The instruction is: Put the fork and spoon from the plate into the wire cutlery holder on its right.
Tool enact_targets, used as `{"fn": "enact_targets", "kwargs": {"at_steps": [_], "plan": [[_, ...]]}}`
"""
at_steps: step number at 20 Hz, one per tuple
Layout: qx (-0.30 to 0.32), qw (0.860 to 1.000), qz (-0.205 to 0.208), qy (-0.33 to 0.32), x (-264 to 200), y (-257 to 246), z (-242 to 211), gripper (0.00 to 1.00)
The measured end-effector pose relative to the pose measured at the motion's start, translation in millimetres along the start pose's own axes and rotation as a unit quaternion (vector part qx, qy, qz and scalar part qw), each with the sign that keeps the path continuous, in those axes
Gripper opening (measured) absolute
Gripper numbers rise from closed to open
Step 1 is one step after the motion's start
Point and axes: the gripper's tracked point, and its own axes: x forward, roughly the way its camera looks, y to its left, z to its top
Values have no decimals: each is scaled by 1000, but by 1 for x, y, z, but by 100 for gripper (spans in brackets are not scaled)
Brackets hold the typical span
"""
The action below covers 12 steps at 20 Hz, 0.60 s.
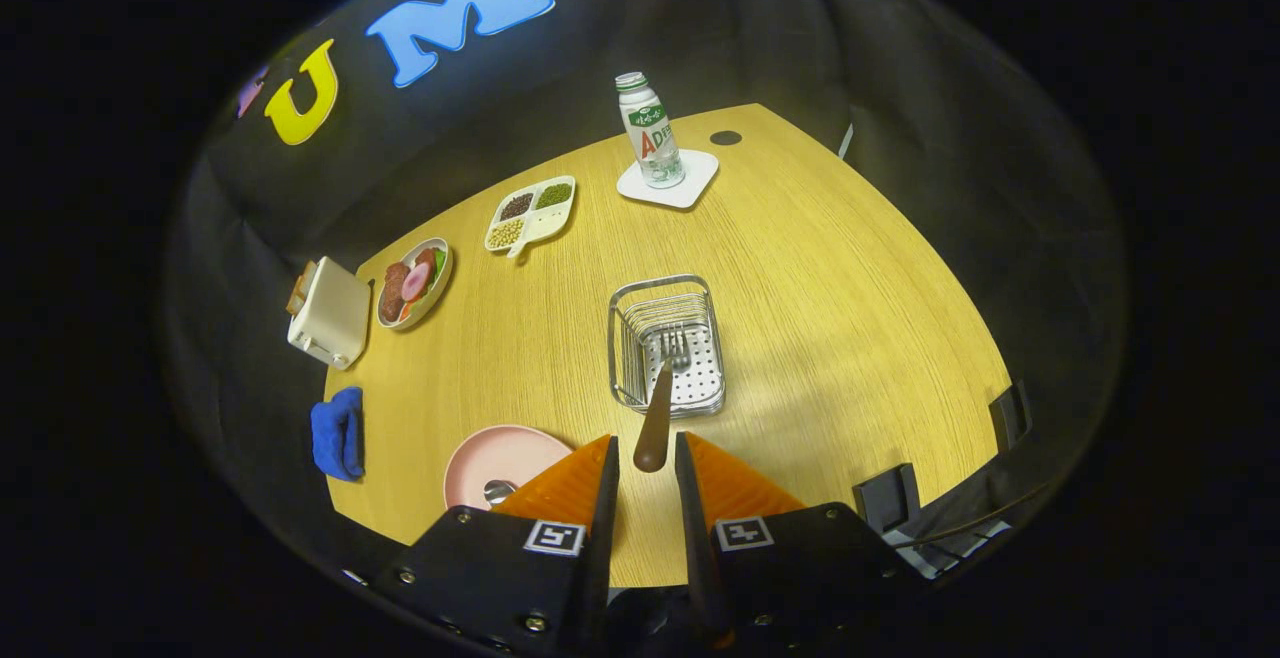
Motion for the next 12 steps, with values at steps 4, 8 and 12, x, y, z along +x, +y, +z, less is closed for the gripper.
{"fn": "enact_targets", "kwargs": {"at_steps": [4, 8, 12], "plan": [[-14, 1000, 9, -3, -4, 11, -7, 33], [-48, 998, 27, 1, -4, 32, -25, 33], [-89, 994, 49, 27, 1, 61, -59, 33]]}}
